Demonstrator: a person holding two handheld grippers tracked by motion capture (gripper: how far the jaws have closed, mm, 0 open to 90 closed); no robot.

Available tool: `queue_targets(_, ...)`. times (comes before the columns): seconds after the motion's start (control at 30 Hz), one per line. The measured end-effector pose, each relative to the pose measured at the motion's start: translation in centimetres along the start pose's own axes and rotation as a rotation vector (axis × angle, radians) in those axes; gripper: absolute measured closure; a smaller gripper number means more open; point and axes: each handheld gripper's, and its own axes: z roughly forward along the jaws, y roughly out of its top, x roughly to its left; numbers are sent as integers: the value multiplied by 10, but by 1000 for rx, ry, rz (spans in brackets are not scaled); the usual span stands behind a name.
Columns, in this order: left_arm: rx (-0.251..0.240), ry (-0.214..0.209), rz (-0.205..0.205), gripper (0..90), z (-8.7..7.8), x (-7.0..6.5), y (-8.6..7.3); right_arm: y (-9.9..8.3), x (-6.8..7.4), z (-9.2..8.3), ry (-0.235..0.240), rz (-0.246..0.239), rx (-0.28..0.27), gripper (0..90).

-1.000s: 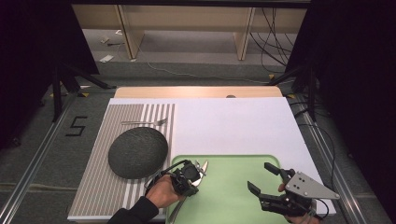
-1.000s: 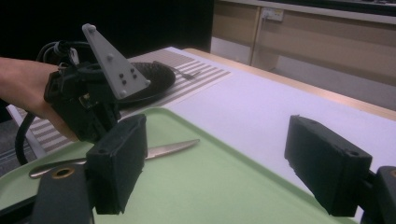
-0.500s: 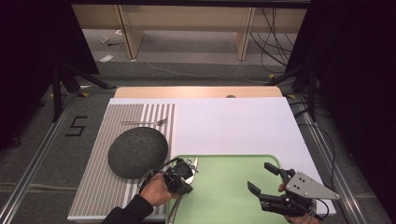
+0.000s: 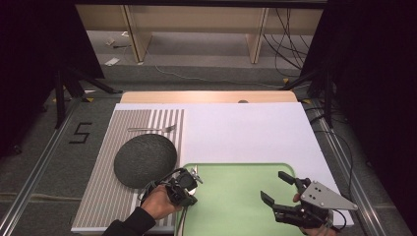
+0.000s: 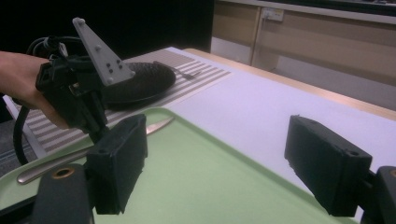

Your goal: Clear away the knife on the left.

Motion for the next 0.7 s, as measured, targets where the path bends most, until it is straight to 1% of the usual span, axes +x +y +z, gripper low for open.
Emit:
queue_targets(0.1, 9, 3, -7, 899, -1, 1, -1, 0, 0, 0, 0, -1, -2, 220)
queue_targets(0.17, 5, -2, -6, 898, -1, 1, -1, 0, 0, 0, 0, -1, 1, 220)
queue_targets(0.33, 4, -16, -20, 886, -1, 2, -1, 0, 0, 0, 1, -2, -1, 221)
queue_targets(0.4, 2, -24, -21, 835, -1, 2, -1, 0, 0, 0, 1, 0, 1, 221)
queue_targets(0.53, -8, -35, -24, 778, -2, 3, 0, 0, 0, 0, 0, -3, -1, 221)
queue_targets(0.67, -34, -53, -40, 675, -5, 3, 0, 0, 0, 0, 2, -1, -1, 220)
queue_targets(0.7, -42, -57, -39, 648, -5, 2, 1, 0, 0, 0, 2, -1, 0, 221)
